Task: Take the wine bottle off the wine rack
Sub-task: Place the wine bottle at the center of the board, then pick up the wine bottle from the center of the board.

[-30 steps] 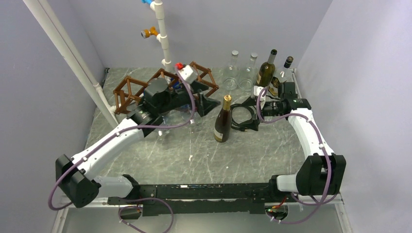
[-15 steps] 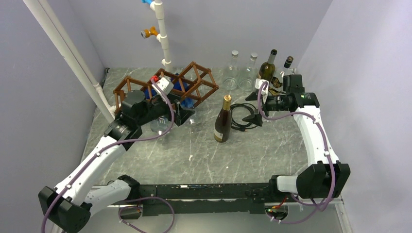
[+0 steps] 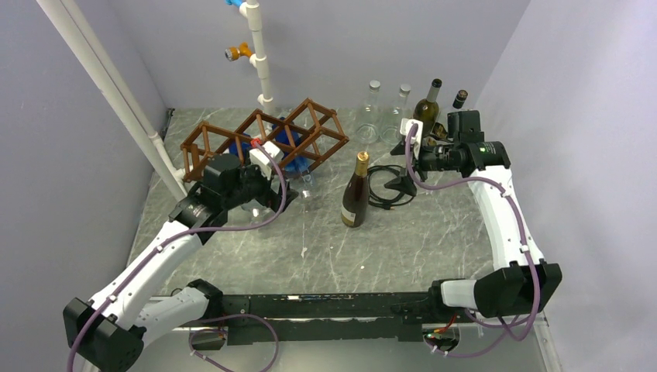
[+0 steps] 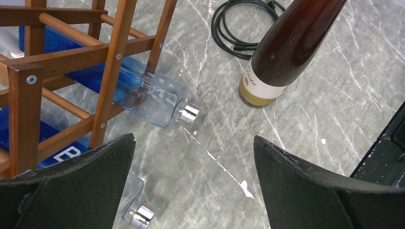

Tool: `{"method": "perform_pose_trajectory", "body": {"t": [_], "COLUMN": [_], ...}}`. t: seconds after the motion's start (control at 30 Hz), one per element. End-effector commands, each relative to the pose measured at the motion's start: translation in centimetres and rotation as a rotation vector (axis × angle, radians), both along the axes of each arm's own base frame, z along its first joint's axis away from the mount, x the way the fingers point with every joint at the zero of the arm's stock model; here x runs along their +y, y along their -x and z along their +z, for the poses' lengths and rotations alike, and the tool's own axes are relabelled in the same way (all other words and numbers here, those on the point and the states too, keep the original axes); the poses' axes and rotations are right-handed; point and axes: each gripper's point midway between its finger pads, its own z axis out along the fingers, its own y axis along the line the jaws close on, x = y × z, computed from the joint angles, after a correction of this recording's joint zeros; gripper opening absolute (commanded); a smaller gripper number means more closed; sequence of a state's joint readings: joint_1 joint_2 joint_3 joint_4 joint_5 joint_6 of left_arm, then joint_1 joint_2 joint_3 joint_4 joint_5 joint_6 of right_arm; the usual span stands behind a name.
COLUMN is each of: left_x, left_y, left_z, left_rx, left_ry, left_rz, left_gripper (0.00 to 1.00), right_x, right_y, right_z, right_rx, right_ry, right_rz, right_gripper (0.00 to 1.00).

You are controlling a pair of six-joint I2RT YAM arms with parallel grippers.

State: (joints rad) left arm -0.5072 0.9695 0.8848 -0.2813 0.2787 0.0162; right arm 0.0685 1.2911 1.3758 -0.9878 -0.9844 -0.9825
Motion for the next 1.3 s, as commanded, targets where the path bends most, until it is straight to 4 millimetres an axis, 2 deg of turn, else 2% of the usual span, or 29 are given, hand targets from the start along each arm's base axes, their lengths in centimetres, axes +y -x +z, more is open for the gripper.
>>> {"method": "perform_pose_trajectory", "body": {"t": [0.0, 0.57, 0.77, 0.93, 1.1, 1.27], "left_x": [0.9, 1.7, 1.8, 1.8, 2.0, 1.9], "left_y": [-0.3, -0.8, -0.8, -0.7, -0.8, -0.7], "left_z": [1.1, 0.9, 1.1, 1.2, 1.3, 1.3], "left_rx": [-0.067, -0.082, -0.087, -0.091, -0.098, -0.096], "left_ry": [-0.024, -0.046, -0.044, -0.043, -0.041, -0.037], "left_rz": [0.024, 0.070, 0.072, 0.071, 0.076, 0.070], "left_gripper": [0.99, 1.00, 1.00, 1.00, 1.00, 1.00], "right_x": [0.1, 3.2, 5.2, 7.3, 8.1, 8.3], "right_y": [-0.6, -1.6, -1.8, -1.1, -0.6, -0.2], "right_z": [1.0, 0.0, 1.7, 2.9, 2.7, 2.7], "right_rx": [-0.017, -0.020, -0.025, -0.011, 0.005, 0.015], "right_ry": [0.018, 0.100, 0.068, 0.043, 0.043, 0.033], "right_rz": [-0.009, 0.056, 0.112, 0.179, 0.207, 0.216], "right_gripper": [1.00, 1.00, 1.00, 0.99, 0.94, 0.83]}}
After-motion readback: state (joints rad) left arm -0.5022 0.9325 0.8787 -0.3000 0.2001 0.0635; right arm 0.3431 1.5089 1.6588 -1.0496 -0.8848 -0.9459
